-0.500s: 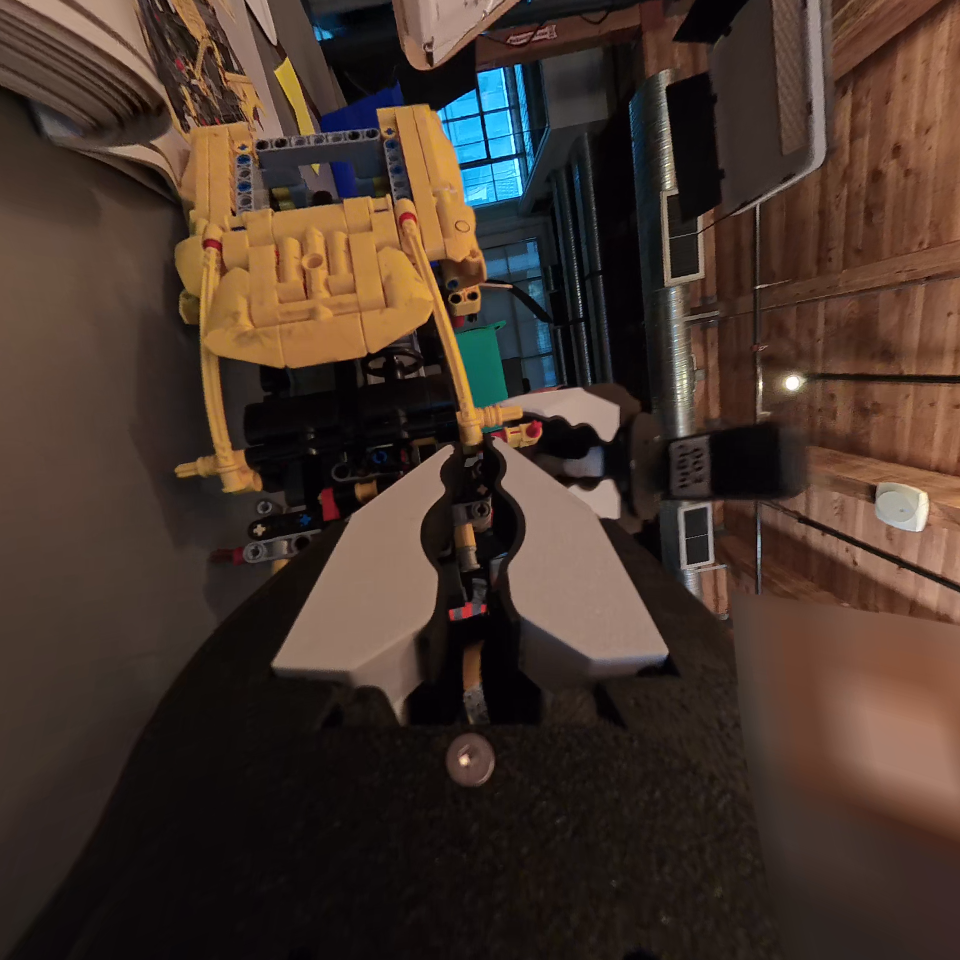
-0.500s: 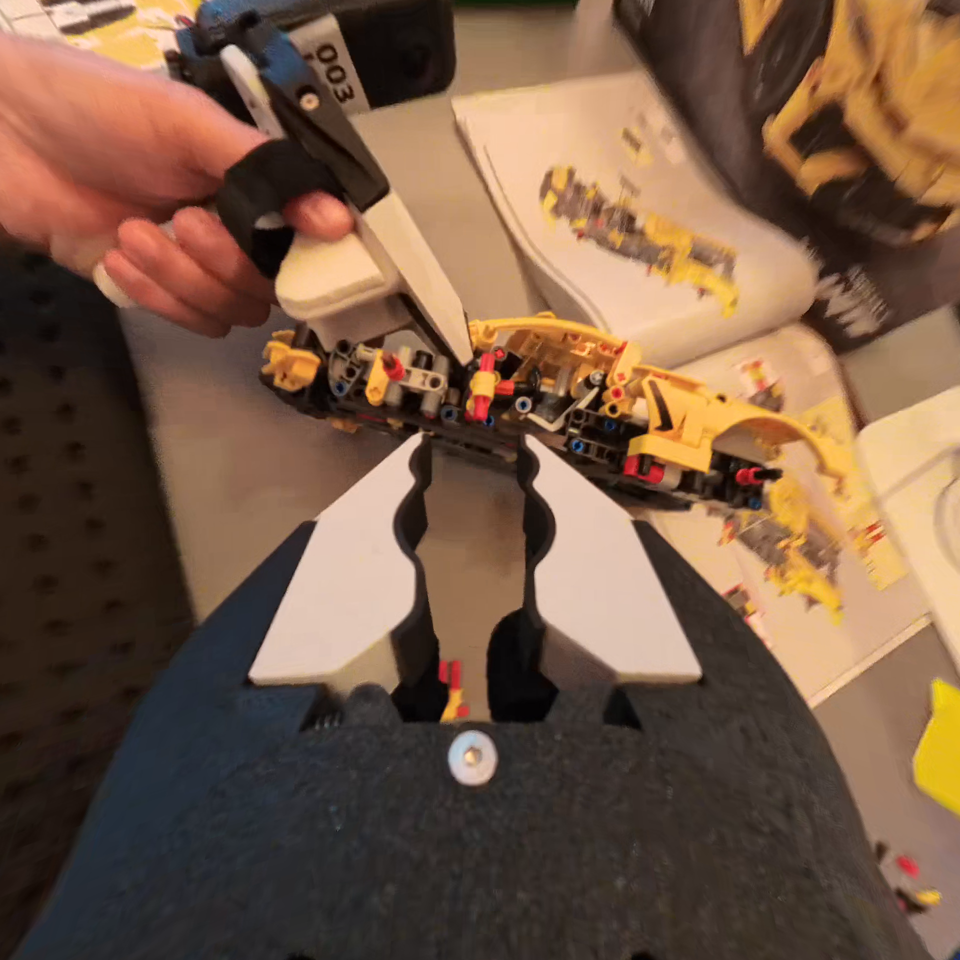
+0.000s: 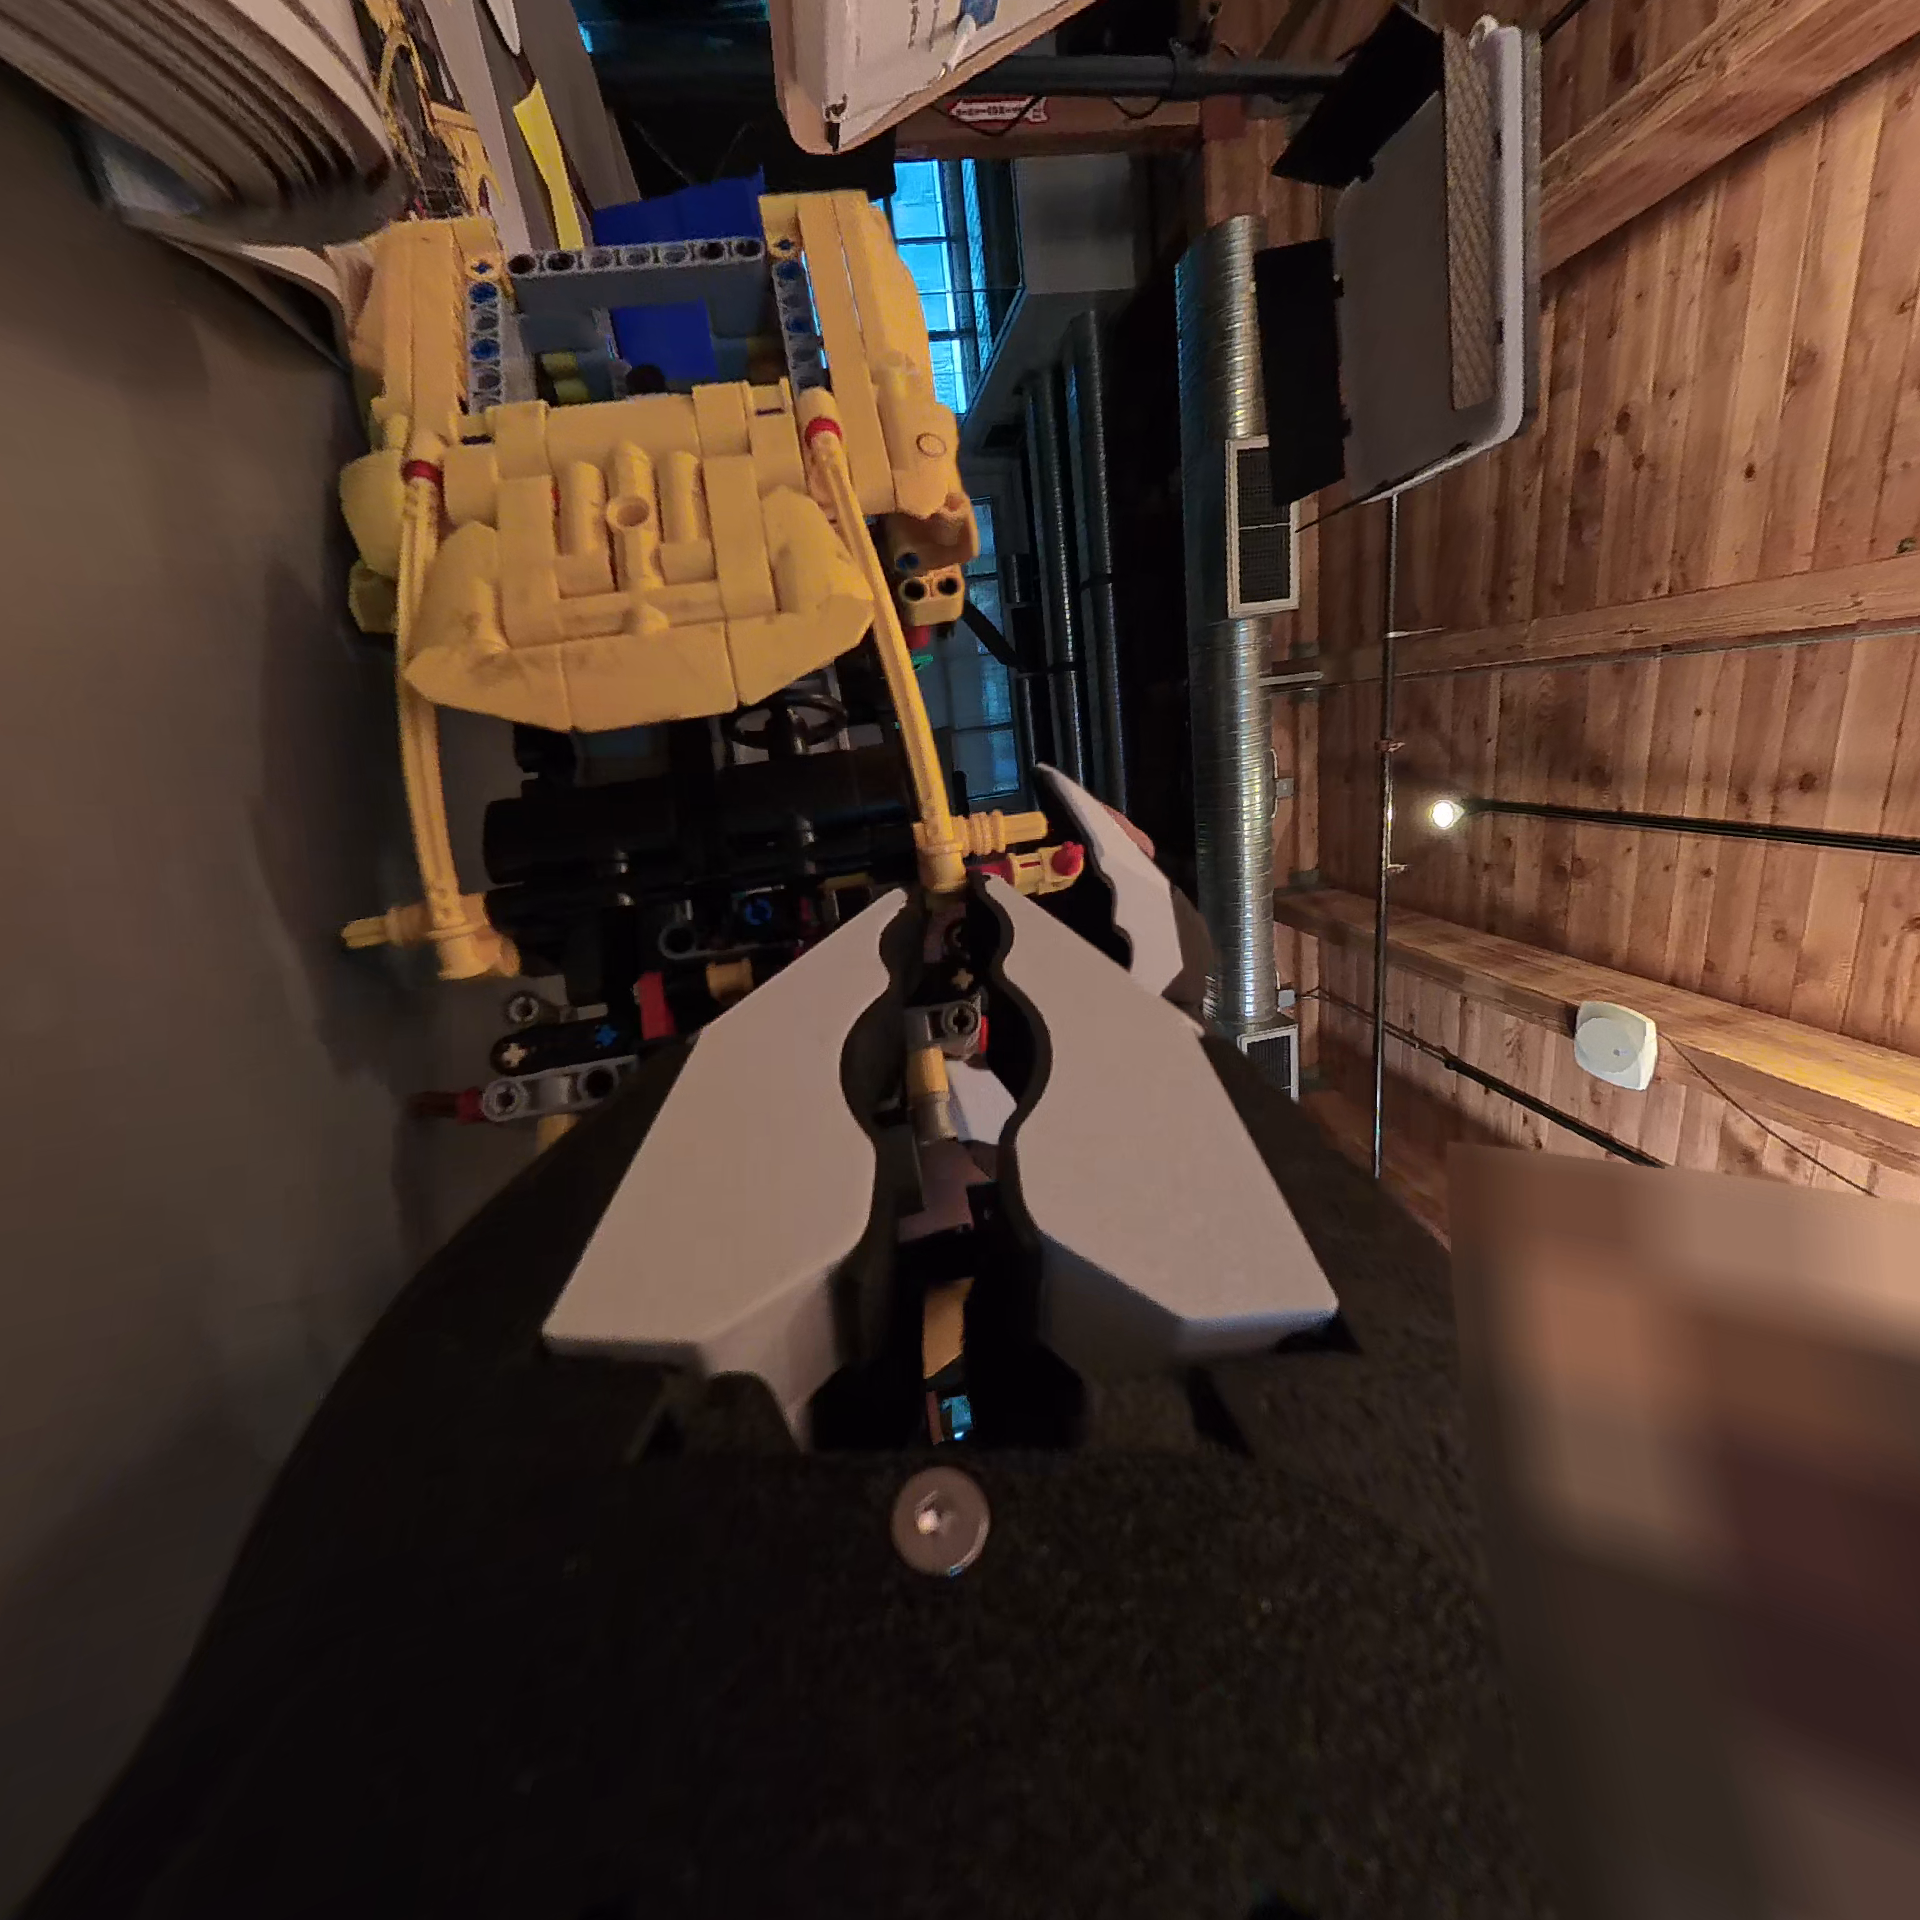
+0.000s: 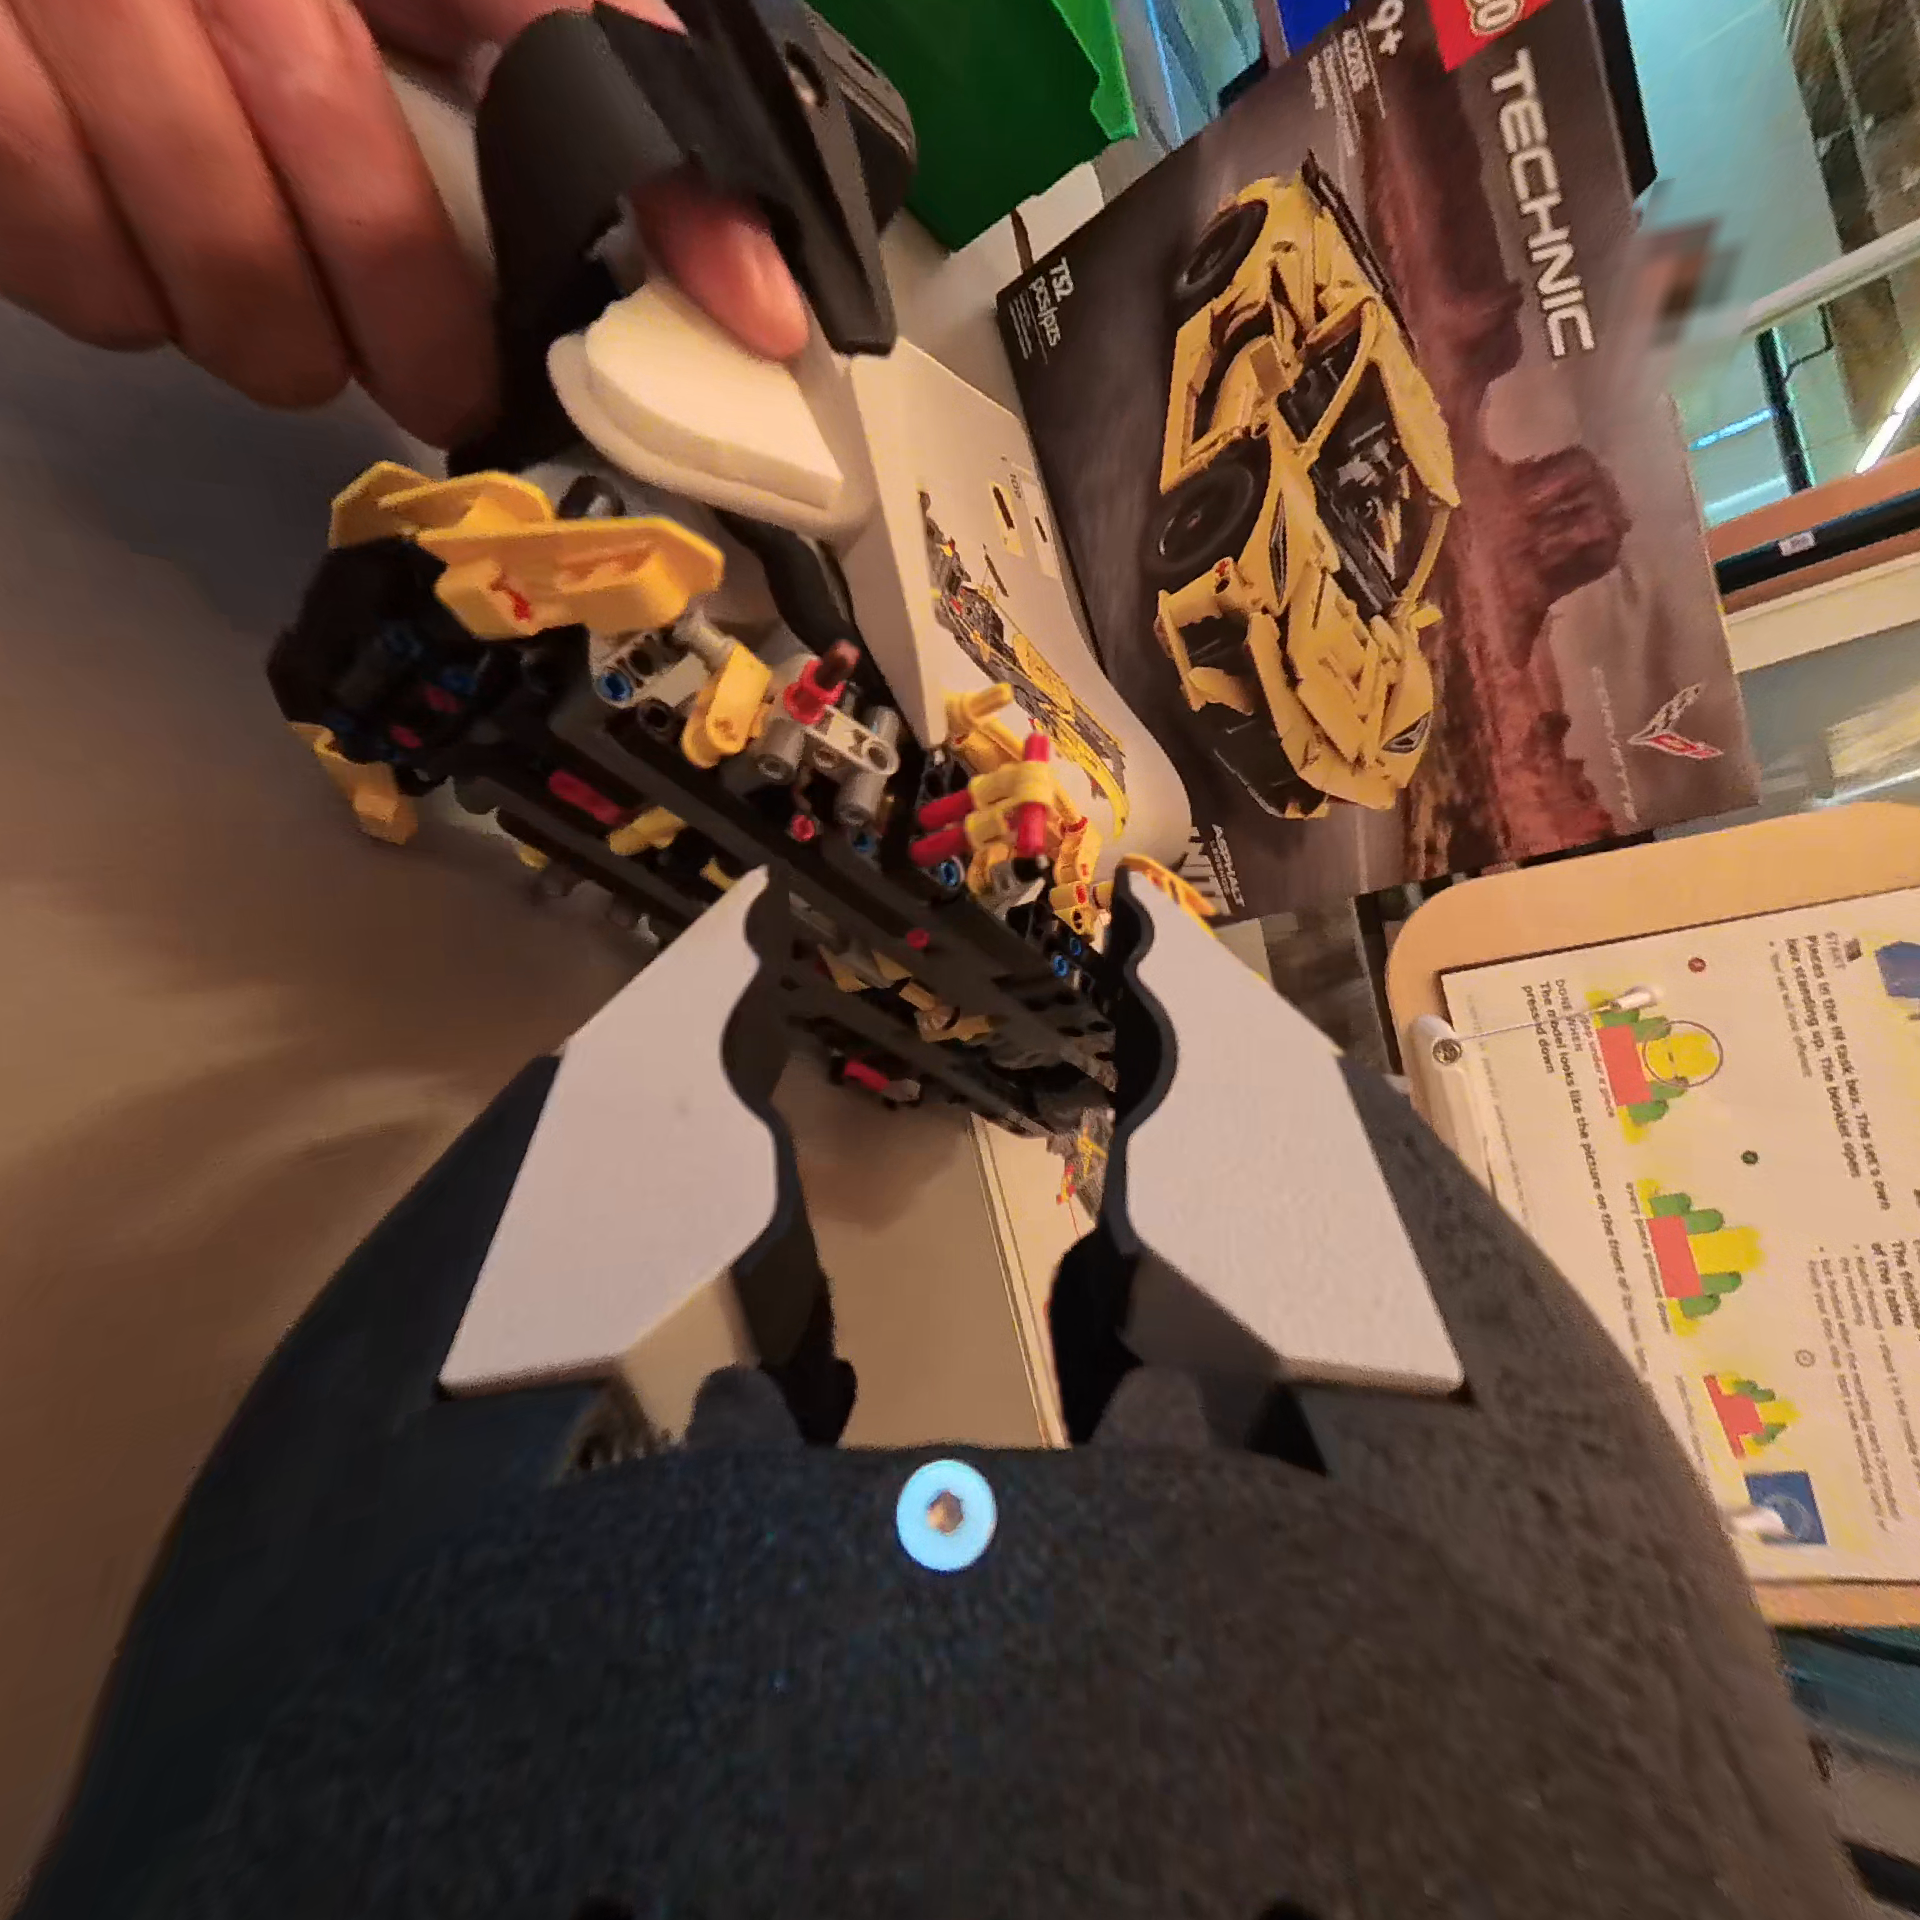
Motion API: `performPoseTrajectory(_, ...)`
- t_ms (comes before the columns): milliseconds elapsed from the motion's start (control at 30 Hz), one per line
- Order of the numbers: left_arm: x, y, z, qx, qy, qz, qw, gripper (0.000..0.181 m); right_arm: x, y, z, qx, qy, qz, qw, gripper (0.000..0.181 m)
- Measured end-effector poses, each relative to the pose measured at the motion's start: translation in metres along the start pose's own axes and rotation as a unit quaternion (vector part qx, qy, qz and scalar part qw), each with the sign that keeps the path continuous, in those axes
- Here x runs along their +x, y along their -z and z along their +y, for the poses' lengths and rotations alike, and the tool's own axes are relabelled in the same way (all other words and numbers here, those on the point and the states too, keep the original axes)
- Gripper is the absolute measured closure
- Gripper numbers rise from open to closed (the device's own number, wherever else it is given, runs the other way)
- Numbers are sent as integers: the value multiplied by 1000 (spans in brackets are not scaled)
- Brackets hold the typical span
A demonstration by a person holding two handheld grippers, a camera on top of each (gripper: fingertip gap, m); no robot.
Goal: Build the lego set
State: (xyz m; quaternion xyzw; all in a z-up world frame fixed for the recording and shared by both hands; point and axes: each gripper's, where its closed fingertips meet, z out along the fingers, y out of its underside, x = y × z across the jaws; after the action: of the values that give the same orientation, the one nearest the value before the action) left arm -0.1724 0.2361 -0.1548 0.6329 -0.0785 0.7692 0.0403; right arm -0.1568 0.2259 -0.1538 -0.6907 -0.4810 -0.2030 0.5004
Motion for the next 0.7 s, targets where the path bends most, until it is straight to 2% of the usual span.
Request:
performPoseTrajectory(200, 0, 1, 7, -35, -36, -8, 999, 174, 1, 1, 6, 35, 28, -20, 999, 124)
performPoseTrajectory(367, 0, -2, 9, -55, -35, -8, 998, 174, -1, -11, 11, 44, 145, -21, 988, 116)
performPoseTrajectory(500, 0, 0, 6, -51, -30, -2, 998, 175, -6, -16, 5, 75, 202, 11, 976, 115)
performPoseTrajectory(567, 0, 2, 5, -53, -32, 0, 998, 174, -9, -15, -1, 98, 213, 26, 972, 118)
performPoseTrajectory(600, 0, 3, 6, -59, -34, 0, 998, 174, -7, -13, -3, 106, 213, 38, 970, 125)
performPoseTrajectory(700, 0, 2, 8, -71, -38, -3, 997, 174, -7, -14, -4, 121, 215, 45, 968, 124)
